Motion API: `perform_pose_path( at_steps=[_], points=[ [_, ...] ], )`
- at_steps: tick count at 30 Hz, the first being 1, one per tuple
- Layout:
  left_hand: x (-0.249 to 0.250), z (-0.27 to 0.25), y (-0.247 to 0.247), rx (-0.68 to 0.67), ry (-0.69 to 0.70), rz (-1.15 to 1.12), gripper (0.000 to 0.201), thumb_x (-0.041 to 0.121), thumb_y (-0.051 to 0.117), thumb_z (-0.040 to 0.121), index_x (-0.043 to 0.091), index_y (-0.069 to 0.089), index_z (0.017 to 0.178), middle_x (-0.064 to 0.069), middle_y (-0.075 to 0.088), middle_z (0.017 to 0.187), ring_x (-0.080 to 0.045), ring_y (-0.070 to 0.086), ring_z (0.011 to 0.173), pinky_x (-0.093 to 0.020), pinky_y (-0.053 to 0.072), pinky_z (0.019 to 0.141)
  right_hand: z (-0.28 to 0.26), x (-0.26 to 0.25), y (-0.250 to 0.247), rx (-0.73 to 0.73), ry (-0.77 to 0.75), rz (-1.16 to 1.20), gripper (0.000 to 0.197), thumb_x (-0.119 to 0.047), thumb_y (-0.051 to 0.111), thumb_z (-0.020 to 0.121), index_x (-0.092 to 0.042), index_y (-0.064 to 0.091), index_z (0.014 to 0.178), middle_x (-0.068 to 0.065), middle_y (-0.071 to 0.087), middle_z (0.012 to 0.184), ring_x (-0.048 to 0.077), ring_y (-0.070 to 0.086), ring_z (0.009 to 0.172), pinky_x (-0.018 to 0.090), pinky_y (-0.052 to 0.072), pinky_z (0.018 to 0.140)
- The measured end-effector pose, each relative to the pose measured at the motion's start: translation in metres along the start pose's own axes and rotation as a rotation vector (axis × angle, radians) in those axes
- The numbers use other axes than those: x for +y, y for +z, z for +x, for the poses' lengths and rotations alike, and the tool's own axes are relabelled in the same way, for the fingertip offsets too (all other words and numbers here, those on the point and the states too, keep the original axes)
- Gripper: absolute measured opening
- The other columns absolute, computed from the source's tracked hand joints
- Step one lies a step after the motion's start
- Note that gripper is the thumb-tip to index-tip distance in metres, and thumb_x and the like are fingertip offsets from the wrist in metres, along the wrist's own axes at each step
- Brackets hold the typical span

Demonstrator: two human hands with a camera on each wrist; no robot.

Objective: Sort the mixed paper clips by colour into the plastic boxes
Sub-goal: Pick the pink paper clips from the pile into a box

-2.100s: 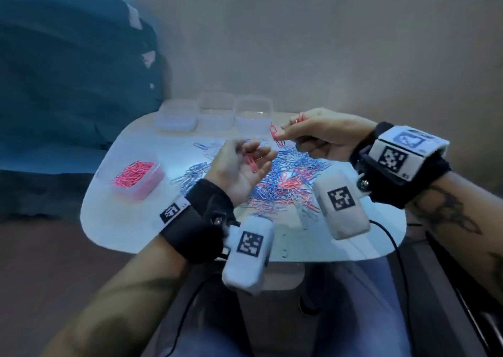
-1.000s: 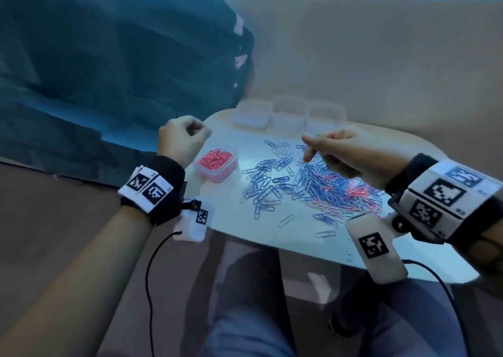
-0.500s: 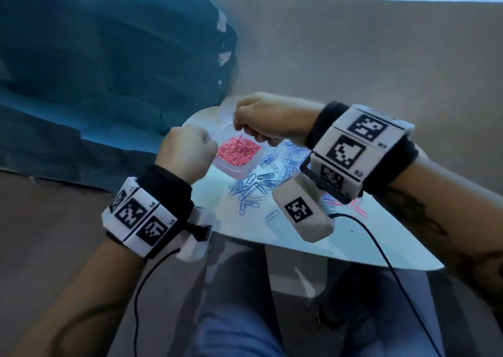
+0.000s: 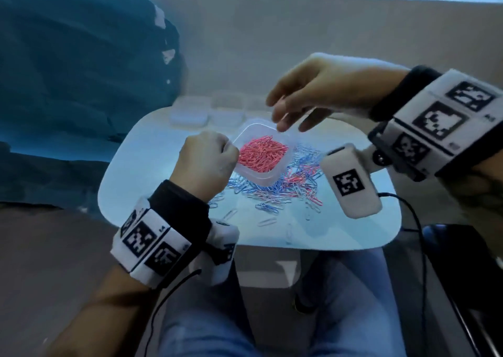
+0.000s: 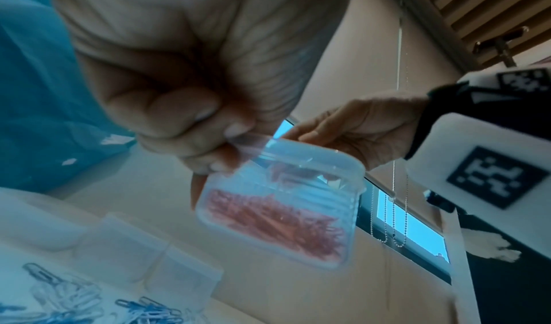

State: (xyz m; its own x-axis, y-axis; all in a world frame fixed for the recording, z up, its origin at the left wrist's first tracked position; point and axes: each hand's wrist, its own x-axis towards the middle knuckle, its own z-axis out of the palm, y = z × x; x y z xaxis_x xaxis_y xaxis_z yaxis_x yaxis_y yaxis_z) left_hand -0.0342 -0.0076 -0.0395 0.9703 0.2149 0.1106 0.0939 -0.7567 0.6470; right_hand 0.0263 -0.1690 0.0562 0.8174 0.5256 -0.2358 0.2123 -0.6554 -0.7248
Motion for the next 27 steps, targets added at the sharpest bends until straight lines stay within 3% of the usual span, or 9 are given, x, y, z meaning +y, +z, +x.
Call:
perform_pose_path(
  at_steps=[3,6,10,13,17,19,21,23,27],
  points=[
    [-0.018,0.006,-0.011,-0.007,-0.056,0.013,0.032,0.019,0.052,0.085,-0.009,0.064,0.077,-0.03,0.063,0.077,-0.039,0.06,0.077,-0.042,0.048,0.068,-0.003,0.027,-0.013,0.115,0.038,0.036,0.017,-0.009,0.051,0.092,-0.005,0.061,0.106,0.002,0.064,0.076,0.007,0.061,0.065,0.016,0.048,0.051],
    [-0.05,0.02,-0.033,0.002,-0.205,0.003,0.04,0.029,0.046,0.071,-0.004,0.069,0.076,-0.017,0.063,0.061,-0.034,0.062,0.073,-0.04,0.051,0.073,0.006,0.068,-0.018,0.105,0.174,-0.052,0.014,-0.009,0.051,0.092,-0.007,0.06,0.104,0.004,0.062,0.077,0.01,0.059,0.066,0.02,0.045,0.055],
    [-0.092,0.041,-0.051,0.025,-0.394,0.126,0.028,0.008,0.048,0.082,0.0,0.066,0.062,0.005,0.054,0.032,-0.029,0.06,0.073,-0.039,0.054,0.079,0.022,0.113,0.001,0.008,0.246,-0.323,0.012,-0.007,0.062,0.083,-0.009,0.066,0.094,0.004,0.061,0.075,0.017,0.057,0.069,0.019,0.046,0.054],
    [-0.107,0.046,-0.046,0.015,-0.456,0.237,0.031,0.004,0.046,0.083,0.003,0.061,0.055,0.012,0.046,0.026,-0.026,0.056,0.07,-0.028,0.045,0.069,0.03,0.116,0.028,-0.086,0.151,-0.507,0.021,-0.013,0.069,0.08,-0.012,0.066,0.1,0.0,0.061,0.086,0.014,0.051,0.069,0.007,0.037,0.053],
    [-0.112,0.046,-0.045,0.005,-0.511,0.235,0.033,0.005,0.045,0.085,0.002,0.06,0.056,0.008,0.047,0.026,-0.023,0.051,0.057,-0.028,0.047,0.074,0.043,0.119,0.048,-0.133,0.089,-0.624,0.041,-0.022,0.073,0.076,-0.011,0.059,0.114,0.007,0.062,0.11,0.016,0.047,0.089,0.022,0.036,0.075],
    [-0.111,0.046,-0.047,-0.009,-0.522,0.225,0.033,0.014,0.047,0.089,0.002,0.063,0.063,0.002,0.057,0.036,-0.029,0.058,0.069,-0.033,0.05,0.079,0.045,0.121,0.047,-0.156,0.108,-0.634,0.048,-0.026,0.075,0.074,-0.01,0.056,0.115,0.007,0.059,0.109,0.017,0.045,0.09,0.024,0.035,0.077],
    [-0.103,0.043,-0.049,-0.009,-0.494,0.349,0.038,0.034,0.046,0.093,-0.001,0.063,0.093,-0.015,0.071,0.079,-0.035,0.06,0.093,-0.037,0.045,0.08,0.044,0.122,0.045,-0.155,0.097,-0.643,0.049,-0.027,0.075,0.074,-0.011,0.056,0.116,0.005,0.053,0.1,0.017,0.043,0.089,0.024,0.035,0.076],
    [-0.089,0.039,-0.049,0.088,-0.433,0.495,0.05,0.046,0.046,0.092,0.004,0.051,0.119,-0.024,0.06,0.111,-0.04,0.054,0.105,-0.041,0.042,0.084,0.041,0.125,0.044,-0.137,0.066,-0.655,0.045,-0.025,0.074,0.075,-0.012,0.057,0.115,0.002,0.046,0.095,0.017,0.042,0.088,0.026,0.036,0.078],
    [-0.04,0.029,-0.036,0.162,-0.224,0.445,0.044,0.046,0.045,0.092,0.011,0.05,0.118,-0.02,0.06,0.111,-0.039,0.054,0.106,-0.041,0.041,0.085,0.039,0.128,0.045,-0.116,-0.006,-0.637,0.037,-0.018,0.072,0.077,-0.012,0.062,0.113,0.001,0.045,0.094,0.021,0.046,0.089,0.028,0.039,0.08]
  ],
)
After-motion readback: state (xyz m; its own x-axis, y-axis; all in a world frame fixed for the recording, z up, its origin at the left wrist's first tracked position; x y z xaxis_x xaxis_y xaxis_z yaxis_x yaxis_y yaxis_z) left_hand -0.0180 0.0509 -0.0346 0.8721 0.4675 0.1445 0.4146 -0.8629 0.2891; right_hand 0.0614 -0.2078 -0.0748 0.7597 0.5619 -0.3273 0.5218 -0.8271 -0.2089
